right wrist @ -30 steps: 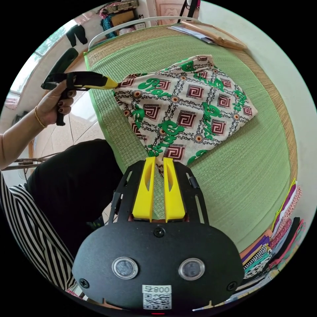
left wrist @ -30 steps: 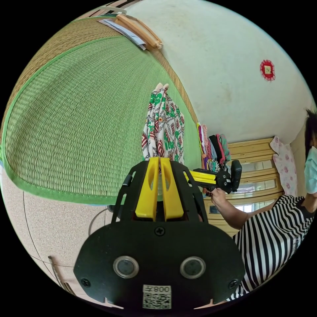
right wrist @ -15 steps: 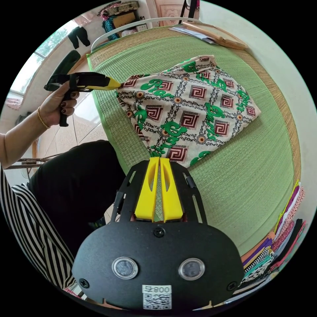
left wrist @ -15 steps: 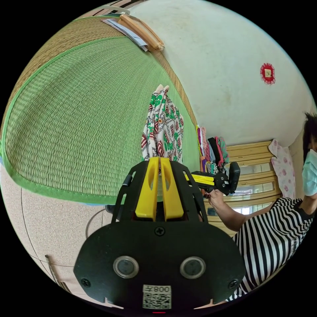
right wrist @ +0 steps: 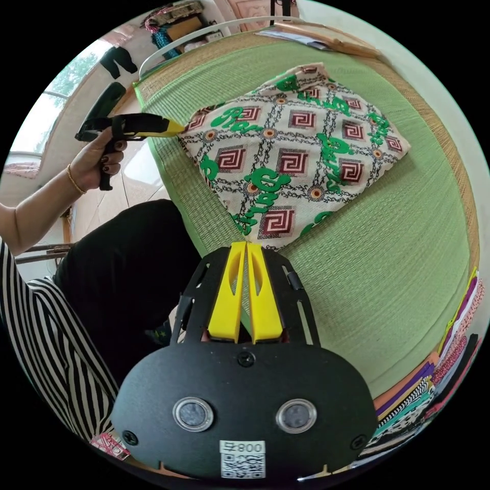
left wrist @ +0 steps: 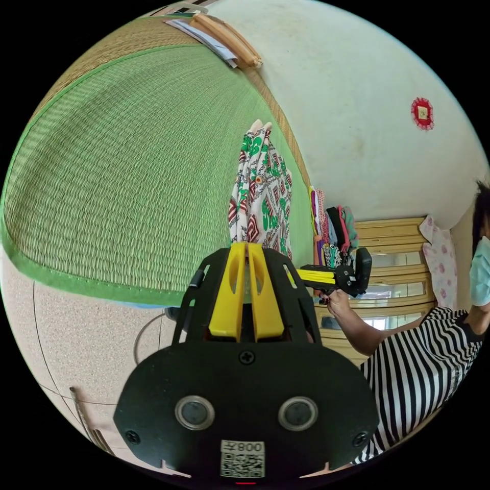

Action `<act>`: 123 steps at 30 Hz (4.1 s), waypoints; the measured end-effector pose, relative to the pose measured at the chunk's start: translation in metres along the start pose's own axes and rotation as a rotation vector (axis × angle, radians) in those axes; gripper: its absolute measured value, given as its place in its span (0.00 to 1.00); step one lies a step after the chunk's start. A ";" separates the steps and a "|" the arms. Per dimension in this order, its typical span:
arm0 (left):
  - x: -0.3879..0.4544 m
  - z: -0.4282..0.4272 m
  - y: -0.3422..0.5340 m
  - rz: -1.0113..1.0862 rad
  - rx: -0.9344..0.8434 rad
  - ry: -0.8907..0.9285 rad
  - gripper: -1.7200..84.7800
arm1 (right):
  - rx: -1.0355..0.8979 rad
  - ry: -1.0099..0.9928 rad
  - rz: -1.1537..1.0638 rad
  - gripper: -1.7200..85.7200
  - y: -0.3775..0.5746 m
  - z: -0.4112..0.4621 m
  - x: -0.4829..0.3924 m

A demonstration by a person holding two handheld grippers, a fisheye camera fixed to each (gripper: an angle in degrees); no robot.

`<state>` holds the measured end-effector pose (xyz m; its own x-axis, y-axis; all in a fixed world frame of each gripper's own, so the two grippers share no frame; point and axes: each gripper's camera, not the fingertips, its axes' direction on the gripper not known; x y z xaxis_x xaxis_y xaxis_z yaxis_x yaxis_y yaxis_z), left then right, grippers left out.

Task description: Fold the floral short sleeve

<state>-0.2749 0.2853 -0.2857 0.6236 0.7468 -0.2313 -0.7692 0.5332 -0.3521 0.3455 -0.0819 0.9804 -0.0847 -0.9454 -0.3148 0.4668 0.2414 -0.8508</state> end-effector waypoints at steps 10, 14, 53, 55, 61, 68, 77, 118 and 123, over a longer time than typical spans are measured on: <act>0.063 0.045 0.032 0.336 -0.069 -0.039 0.09 | 0.091 -0.157 0.173 0.07 0.050 -0.077 0.041; 0.111 0.126 0.029 0.586 -0.278 -0.094 0.10 | 0.137 -0.330 0.305 0.09 0.076 -0.096 0.079; -0.219 0.051 -0.088 -0.342 0.030 0.488 0.16 | 0.455 -0.954 0.477 0.04 0.139 -0.386 -0.016; -0.232 0.055 -0.100 -0.383 0.043 0.518 0.16 | 0.466 -0.952 0.469 0.04 0.138 -0.406 -0.031; -0.265 0.070 -0.131 -0.466 0.066 0.534 0.14 | 0.481 -0.919 0.443 0.04 0.138 -0.469 -0.084; -0.287 0.087 -0.161 -0.428 0.107 0.530 0.06 | 0.478 -0.878 0.442 0.04 0.158 -0.536 -0.153; -0.272 0.096 -0.172 -0.200 0.078 0.505 0.05 | 0.525 -0.918 0.491 0.04 0.238 -0.598 -0.242; -0.009 0.920 -0.756 0.670 -0.167 0.609 0.05 | 1.075 -0.353 0.677 0.04 0.352 -1.214 0.088; -0.055 1.081 -0.758 0.649 -0.311 0.496 0.05 | 0.870 -0.264 0.886 0.04 0.369 -1.168 0.172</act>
<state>0.1234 0.2697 0.9742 0.1200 0.5677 -0.8145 -0.9655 -0.1242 -0.2288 -0.5252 0.0999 0.1208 0.6824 -0.5730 -0.4539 0.7037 0.6830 0.1957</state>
